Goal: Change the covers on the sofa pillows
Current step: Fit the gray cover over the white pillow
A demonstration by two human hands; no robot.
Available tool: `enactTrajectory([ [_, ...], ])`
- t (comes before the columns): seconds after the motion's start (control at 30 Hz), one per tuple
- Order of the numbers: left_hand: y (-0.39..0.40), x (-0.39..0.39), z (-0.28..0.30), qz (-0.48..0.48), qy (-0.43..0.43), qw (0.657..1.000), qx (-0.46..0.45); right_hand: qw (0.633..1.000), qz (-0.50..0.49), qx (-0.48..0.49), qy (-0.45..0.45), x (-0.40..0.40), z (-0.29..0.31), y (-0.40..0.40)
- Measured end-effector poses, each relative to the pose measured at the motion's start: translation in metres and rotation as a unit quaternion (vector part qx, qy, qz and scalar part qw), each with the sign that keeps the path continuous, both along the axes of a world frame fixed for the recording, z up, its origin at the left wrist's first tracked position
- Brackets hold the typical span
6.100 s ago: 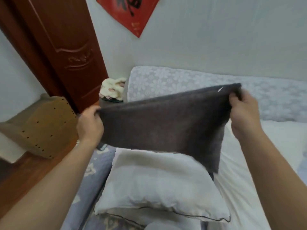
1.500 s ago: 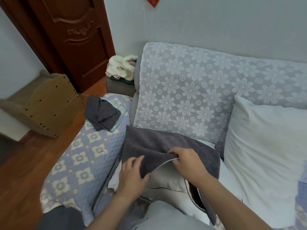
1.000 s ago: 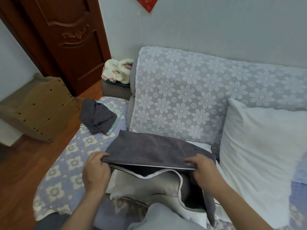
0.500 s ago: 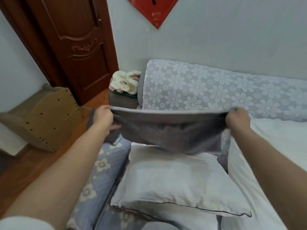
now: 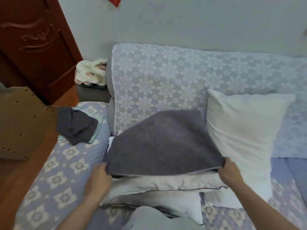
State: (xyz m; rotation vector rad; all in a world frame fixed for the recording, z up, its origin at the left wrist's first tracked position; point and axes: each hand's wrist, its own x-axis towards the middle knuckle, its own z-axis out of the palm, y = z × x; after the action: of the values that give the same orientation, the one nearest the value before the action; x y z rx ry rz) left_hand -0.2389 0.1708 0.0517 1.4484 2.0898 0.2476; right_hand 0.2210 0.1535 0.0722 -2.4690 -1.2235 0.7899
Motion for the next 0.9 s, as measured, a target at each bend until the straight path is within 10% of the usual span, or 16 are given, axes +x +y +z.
enactTrajectory([
  [0.13, -0.011, 0.037, -0.023, -0.09, 0.112, 0.985, -0.096, 0.974, 0.1, -0.204, 0.005, 0.034, -0.048, -0.028],
  [0.33, -0.005, 0.066, -0.015, 0.176, 0.021, 0.982, -0.061, 0.965, 0.178, -0.068, -0.182, 0.046, -0.058, -0.01],
  [0.5, 0.001, 0.075, 0.001, 0.511, -0.263, 0.818, 0.031, 0.886, 0.368, 0.01, -0.281, 0.021, -0.073, 0.007],
  [0.77, 0.01, 0.079, 0.047, 0.373, -0.357, 0.834, 0.192, 0.846, 0.479, 0.083, -0.22, -0.059, -0.058, 0.053],
  [0.9, 0.022, 0.078, 0.07, 0.313, -0.392, 0.839, 0.209, 0.943, 0.26, 0.203, 0.052, -0.087, -0.004, 0.095],
])
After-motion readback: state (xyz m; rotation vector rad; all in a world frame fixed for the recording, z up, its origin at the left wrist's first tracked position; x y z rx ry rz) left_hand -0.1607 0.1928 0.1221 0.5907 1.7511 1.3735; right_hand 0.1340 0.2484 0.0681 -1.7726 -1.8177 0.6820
